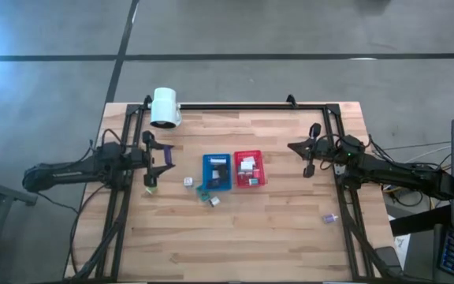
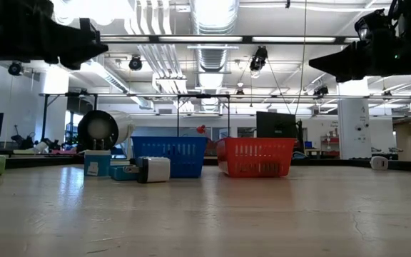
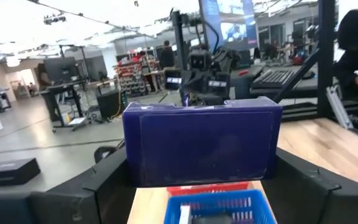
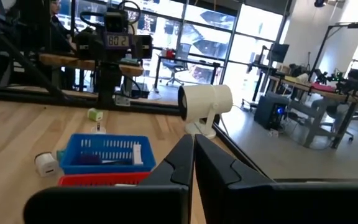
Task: Pick & Place Office items
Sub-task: Put the dark blue digital clock into the blue bin
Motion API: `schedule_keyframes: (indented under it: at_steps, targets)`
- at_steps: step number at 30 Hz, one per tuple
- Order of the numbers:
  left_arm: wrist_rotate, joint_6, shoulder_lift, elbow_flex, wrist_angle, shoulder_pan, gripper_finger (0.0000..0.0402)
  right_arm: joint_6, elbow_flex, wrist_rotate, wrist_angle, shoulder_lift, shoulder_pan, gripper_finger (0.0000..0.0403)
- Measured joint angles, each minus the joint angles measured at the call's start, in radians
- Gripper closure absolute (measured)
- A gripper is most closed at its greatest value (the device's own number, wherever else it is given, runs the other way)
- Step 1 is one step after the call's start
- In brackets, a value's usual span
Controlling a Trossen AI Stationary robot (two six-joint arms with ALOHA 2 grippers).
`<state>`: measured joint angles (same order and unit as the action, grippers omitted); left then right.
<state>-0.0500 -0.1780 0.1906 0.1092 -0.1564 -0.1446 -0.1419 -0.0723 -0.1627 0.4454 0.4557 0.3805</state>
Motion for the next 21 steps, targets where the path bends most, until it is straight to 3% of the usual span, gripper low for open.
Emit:
schedule_keyframes:
  at_steps: [9,18,21]
  targets:
    - [-0.082,0.004,0.001,0.001,0.011,-0.059,0.0111,0.007,0.000,0.000,0.000,0.000,0.000,0.0394]
    - [-0.085,0.002,0.010,0.002,0.005,-0.062,0.0111,0.008,0.000,0.005,0.000,0.000,0.000,0.0394]
    - [-0.029,0.022,0.032,0.003,-0.056,-0.062,0.0111,0.009,0.000,0.005,0.000,0.000,0.000,0.0394]
